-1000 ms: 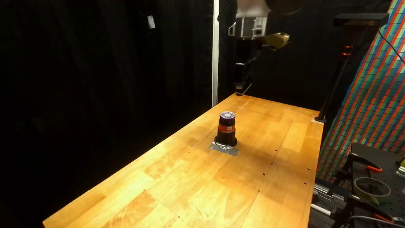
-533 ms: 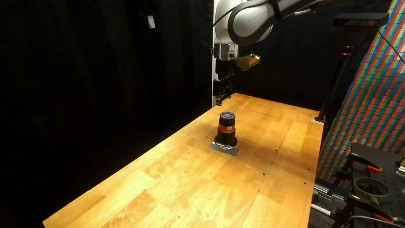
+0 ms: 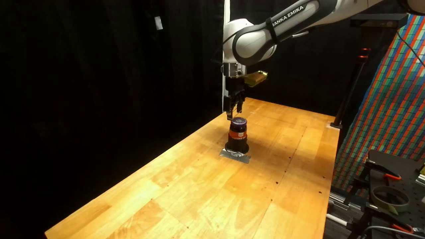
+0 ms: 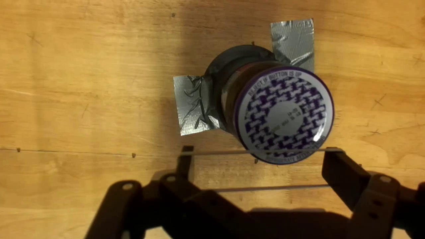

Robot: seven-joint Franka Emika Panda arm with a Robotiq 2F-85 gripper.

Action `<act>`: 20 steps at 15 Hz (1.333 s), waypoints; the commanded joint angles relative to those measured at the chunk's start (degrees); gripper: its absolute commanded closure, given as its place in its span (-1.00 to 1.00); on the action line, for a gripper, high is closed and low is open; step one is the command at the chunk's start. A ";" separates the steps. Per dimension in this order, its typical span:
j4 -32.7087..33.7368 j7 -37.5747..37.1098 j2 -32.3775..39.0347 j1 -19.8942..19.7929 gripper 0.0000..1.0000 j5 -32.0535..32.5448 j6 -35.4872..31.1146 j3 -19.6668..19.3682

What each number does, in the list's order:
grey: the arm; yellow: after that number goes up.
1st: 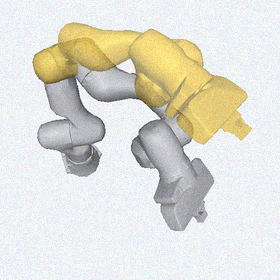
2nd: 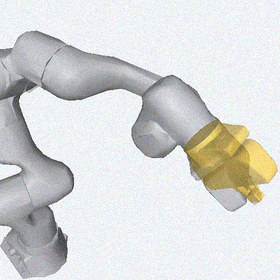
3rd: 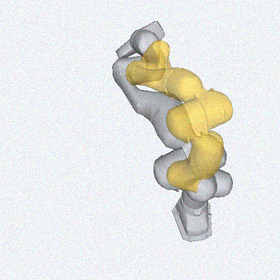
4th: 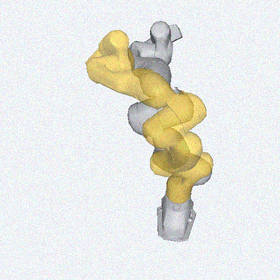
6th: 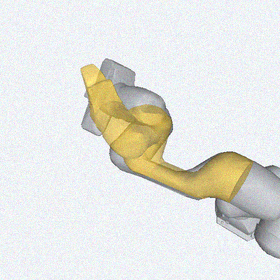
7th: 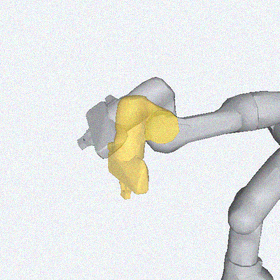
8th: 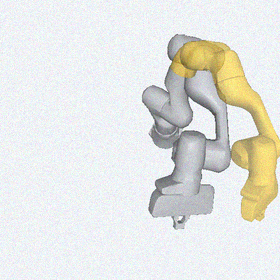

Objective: Put the rubber band around the jar.

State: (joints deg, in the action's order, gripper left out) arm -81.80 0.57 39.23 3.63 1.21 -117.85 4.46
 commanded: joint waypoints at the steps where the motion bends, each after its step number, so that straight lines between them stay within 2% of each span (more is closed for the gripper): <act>1: 2.63 1.99 2.80 -0.69 -1.00 -1.91 0.99 0.25; 7: 0.16 3.29 2.65 -0.93 -1.00 -4.32 -0.83 0.94; 14: -3.21 5.60 0.44 -0.64 -1.00 -5.69 0.55 2.50; 20: -8.04 4.02 -3.39 0.07 -1.00 -4.71 -0.82 1.54</act>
State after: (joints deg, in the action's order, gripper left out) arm -84.20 5.48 40.55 3.27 -2.95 -118.18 6.03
